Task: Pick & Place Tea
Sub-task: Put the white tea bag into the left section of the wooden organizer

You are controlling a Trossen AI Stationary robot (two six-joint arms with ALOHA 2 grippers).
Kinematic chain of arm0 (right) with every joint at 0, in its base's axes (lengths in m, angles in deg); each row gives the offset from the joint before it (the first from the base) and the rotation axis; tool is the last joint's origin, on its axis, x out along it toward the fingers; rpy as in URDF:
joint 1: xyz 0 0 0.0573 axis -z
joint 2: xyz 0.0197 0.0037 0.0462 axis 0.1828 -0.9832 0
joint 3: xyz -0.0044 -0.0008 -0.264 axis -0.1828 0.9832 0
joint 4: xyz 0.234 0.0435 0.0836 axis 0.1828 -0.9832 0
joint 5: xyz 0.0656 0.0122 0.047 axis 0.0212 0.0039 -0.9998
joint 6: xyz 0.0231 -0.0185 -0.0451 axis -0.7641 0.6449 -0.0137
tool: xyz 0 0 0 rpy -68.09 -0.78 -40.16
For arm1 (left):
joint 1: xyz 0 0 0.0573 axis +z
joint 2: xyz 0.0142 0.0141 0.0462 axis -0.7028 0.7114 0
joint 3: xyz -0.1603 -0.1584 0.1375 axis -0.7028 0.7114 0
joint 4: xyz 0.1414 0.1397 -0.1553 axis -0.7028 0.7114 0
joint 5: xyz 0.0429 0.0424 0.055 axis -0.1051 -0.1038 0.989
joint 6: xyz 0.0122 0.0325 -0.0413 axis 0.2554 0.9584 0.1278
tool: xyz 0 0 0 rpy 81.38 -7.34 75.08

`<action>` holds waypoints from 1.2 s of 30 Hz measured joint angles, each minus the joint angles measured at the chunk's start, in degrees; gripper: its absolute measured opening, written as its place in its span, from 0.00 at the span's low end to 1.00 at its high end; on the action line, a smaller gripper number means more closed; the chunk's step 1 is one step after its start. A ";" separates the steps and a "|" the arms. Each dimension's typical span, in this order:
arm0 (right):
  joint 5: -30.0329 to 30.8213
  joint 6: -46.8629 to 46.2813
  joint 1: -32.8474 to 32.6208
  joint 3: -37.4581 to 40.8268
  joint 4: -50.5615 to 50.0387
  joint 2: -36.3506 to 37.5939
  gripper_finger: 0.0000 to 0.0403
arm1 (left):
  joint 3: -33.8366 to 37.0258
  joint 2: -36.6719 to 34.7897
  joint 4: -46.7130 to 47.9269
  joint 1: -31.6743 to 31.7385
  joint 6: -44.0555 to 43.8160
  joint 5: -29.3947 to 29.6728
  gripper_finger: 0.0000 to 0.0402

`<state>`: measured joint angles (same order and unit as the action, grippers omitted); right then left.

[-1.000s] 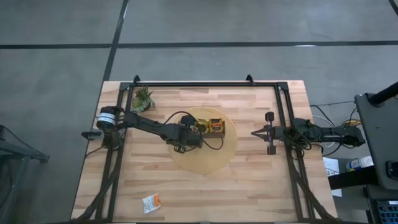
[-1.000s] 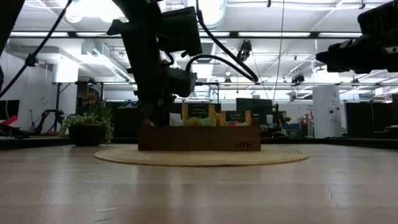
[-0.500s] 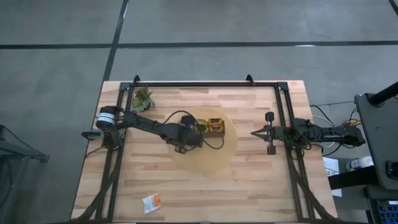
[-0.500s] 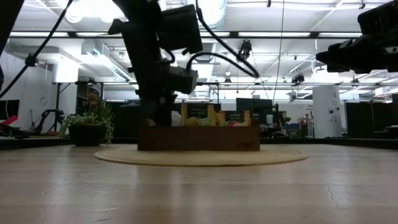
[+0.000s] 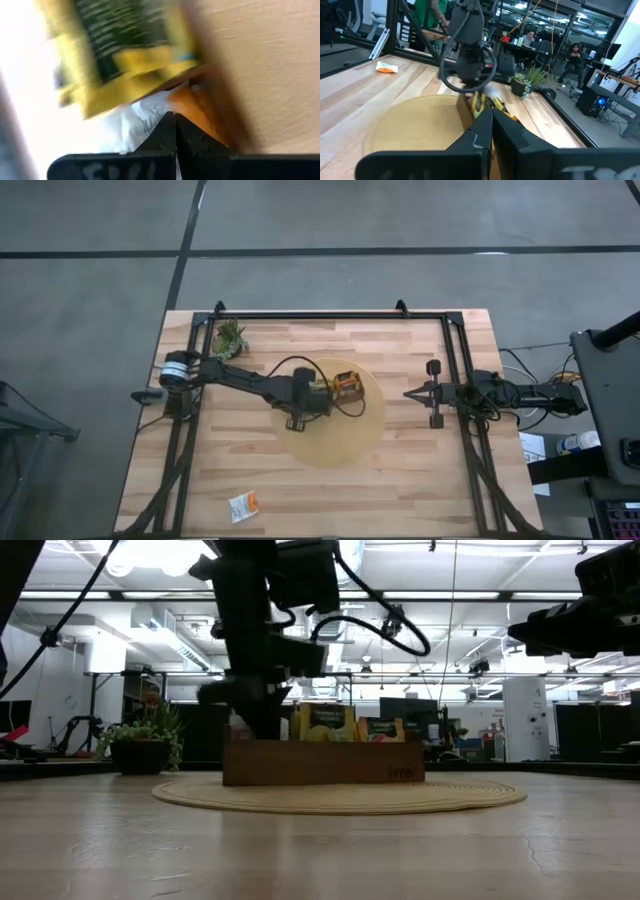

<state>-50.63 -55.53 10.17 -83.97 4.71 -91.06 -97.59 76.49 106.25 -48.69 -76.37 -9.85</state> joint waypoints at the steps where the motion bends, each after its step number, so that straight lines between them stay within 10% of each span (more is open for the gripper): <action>1: 0.02 0.00 0.00 0.00 0.00 0.00 0.02 | 0.07 0.18 0.02 -0.02 -0.38 4.51 0.00; 5: 0.01 0.00 0.01 -0.01 0.01 0.00 0.02 | 1.16 0.27 2.39 -0.39 -1.80 15.82 0.00; 15: 0.00 0.00 0.00 0.00 0.01 -0.02 0.02 | 1.49 0.23 3.58 -3.43 -2.53 14.44 0.00; 31: 0.00 0.00 0.00 -0.01 0.00 -0.01 0.02 | 1.60 0.12 3.12 0.71 -2.95 -10.93 0.00; 36: 0.00 0.00 0.00 -0.01 0.00 0.02 0.02 | 1.64 0.18 1.40 1.20 -5.03 -2.98 0.00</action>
<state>-50.63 -55.53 10.17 -83.98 4.71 -91.04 -95.95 76.68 107.65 -47.48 -81.40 -12.83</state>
